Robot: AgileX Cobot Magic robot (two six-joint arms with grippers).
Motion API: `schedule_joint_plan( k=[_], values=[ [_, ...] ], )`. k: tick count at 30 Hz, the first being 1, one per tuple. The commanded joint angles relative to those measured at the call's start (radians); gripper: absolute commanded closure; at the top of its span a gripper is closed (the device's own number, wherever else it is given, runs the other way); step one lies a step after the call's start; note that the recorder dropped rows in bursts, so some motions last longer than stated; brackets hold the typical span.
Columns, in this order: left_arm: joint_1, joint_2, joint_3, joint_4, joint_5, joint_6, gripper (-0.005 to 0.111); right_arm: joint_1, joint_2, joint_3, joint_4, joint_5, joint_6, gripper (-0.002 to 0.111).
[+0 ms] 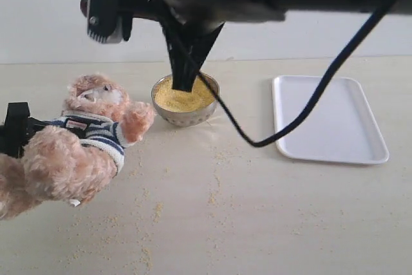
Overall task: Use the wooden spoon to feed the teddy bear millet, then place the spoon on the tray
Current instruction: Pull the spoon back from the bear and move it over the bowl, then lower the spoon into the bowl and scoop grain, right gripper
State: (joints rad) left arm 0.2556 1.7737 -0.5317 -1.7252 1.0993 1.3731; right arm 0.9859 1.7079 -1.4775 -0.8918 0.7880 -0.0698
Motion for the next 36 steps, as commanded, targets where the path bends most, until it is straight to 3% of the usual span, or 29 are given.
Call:
schedule_joint_plan(
  k=[1, 6, 11, 19, 22, 25, 36],
  values=[
    [-0.001, -0.003, -0.004, -0.019, 0.027, 0.012, 0.102, -0.134, -0.019, -0.003, 0.226, -0.019, -0.175, 0.109],
    [-0.001, -0.003, -0.004, -0.019, 0.015, 0.014, 0.102, -0.262, 0.043, -0.003, 0.383, -0.047, -0.264, 0.109],
    [-0.001, -0.003, -0.004, -0.019, -0.053, 0.014, 0.102, -0.289, 0.141, -0.074, 0.484, 0.004, -0.396, 0.109],
    [-0.001, -0.003, -0.004, -0.019, -0.058, -0.021, 0.102, -0.289, 0.337, -0.237, 0.261, 0.113, -0.602, 0.109],
    [-0.001, -0.003, -0.004, -0.019, -0.053, -0.046, 0.102, -0.289, 0.388, -0.237, 0.257, 0.111, -0.579, 0.109],
    [-0.001, -0.003, -0.004, -0.019, -0.049, -0.076, 0.102, -0.289, 0.414, -0.237, 0.257, 0.043, -0.398, 0.109],
    [-0.001, -0.003, -0.004, -0.019, -0.049, -0.076, 0.102, -0.289, 0.448, -0.237, 0.206, 0.011, -0.416, 0.109]
  ],
)
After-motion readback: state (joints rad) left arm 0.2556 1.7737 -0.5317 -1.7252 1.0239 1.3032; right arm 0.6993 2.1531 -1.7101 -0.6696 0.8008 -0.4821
